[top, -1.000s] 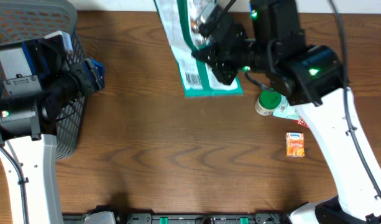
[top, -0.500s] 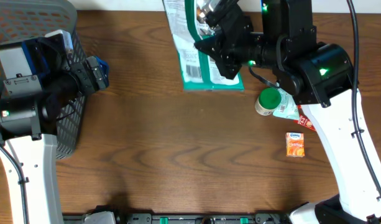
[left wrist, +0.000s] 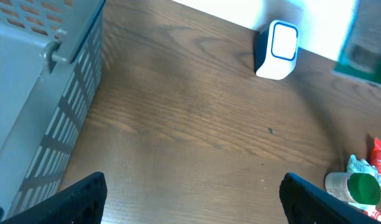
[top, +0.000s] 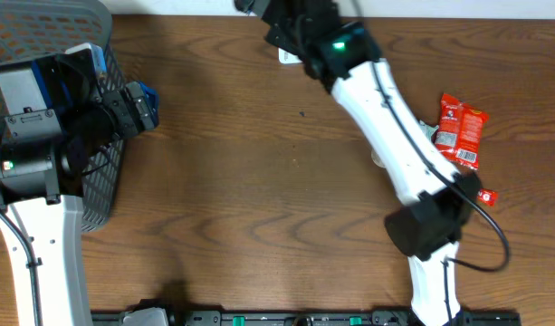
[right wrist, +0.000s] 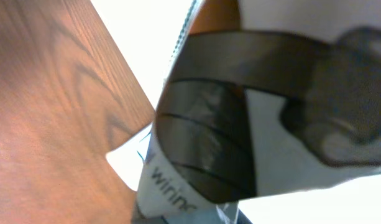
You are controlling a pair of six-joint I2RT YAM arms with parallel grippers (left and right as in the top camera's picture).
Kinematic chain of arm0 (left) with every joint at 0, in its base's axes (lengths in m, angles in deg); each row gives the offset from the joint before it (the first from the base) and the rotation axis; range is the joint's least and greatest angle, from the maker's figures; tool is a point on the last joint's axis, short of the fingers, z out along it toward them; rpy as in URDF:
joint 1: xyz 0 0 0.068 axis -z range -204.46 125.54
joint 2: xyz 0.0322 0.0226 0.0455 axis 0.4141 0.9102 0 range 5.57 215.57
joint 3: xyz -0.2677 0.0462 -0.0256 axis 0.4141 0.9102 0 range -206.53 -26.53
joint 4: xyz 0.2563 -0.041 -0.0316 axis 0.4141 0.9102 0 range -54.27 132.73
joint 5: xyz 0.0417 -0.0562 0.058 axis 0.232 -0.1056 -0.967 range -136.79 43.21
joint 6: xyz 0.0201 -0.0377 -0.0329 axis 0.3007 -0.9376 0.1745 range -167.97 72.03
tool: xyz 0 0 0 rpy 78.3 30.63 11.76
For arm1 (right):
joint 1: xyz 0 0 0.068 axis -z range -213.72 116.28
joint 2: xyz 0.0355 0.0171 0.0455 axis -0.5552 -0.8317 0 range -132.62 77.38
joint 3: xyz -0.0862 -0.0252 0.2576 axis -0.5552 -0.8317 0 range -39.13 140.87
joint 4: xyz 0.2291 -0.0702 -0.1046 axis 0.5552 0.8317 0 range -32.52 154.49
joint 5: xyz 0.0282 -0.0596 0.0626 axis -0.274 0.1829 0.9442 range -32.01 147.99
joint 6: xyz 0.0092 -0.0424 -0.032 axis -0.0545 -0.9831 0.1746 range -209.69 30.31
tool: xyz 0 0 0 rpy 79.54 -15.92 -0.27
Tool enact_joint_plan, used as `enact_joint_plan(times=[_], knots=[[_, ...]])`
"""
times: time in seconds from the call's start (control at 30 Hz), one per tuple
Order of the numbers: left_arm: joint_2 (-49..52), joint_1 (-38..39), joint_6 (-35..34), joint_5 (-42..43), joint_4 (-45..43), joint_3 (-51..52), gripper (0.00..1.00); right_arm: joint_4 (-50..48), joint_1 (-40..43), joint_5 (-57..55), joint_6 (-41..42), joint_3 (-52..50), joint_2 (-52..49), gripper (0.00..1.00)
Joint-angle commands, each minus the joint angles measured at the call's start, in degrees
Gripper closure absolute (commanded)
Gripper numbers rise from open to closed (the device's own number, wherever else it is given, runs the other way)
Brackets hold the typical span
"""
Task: Scan the item barcode
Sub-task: 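Lift the glove package with the right gripper up to the scanner, then carry the glove package right and set it beside the jar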
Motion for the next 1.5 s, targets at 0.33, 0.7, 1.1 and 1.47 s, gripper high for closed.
enact_joint_plan(times=[0.33,0.7,1.1,1.47], knots=[[-0.1,-0.3,0.5,0.1,0.2,-1.0,0.11,-45.6,-1.1,-18.8,-31.6,0.9,-21.3,0.99],[-0.1,-0.3,0.5,0.1,0.2,-1.0,0.11,-36.0,-1.6,-8.6,-31.0,0.9,-28.4,0.99],[-0.1,-0.3,0.5,0.1,0.2,-1.0,0.11,-45.2,-1.8,-13.4,-39.1,0.9,-28.3,0.99],[-0.1,-0.3,0.5,0.1,0.2,-1.0,0.11,-32.0,-1.1,-7.0,-18.3,0.9,-24.8,0.99]])
